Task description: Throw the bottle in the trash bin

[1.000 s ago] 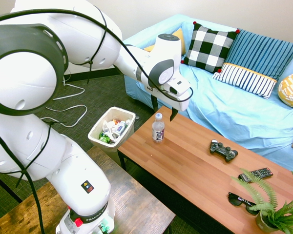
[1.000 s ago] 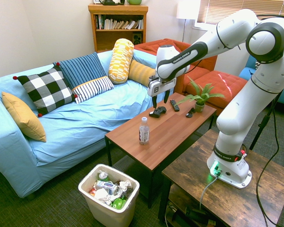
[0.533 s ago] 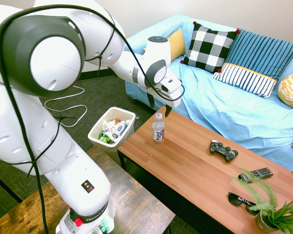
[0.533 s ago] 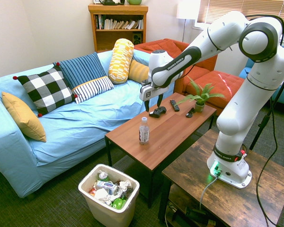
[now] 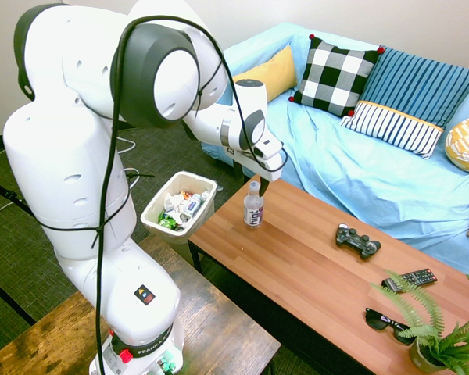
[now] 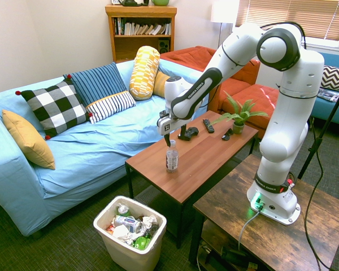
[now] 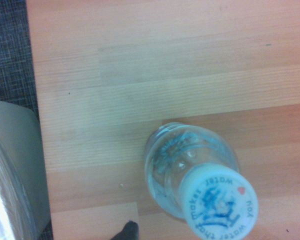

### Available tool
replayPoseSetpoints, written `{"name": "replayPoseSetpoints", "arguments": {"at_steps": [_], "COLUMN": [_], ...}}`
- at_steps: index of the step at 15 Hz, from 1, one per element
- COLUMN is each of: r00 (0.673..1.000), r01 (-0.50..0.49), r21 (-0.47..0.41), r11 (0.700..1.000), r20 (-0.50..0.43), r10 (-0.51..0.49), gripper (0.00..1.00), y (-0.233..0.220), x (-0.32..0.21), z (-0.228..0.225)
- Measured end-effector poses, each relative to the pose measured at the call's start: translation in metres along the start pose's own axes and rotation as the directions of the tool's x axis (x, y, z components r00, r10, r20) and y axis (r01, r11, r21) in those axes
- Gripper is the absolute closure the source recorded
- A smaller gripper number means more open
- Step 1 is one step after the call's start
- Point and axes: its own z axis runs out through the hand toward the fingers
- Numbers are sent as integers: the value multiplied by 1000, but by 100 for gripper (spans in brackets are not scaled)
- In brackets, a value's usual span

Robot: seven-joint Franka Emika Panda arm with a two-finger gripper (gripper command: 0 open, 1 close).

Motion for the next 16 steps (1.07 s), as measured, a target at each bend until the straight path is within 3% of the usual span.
{"name": "replayPoseSetpoints", "arguments": {"at_steps": [1, 16], "r00": [1000, 1000], "r01": [-3, -7], "r21": [-7, 0], "r11": [1000, 1000], "r20": [2, 11], "r10": [3, 7], "gripper": [100, 100], "y": [-2, -19], "x": [3, 7], "z": [6, 18]}}
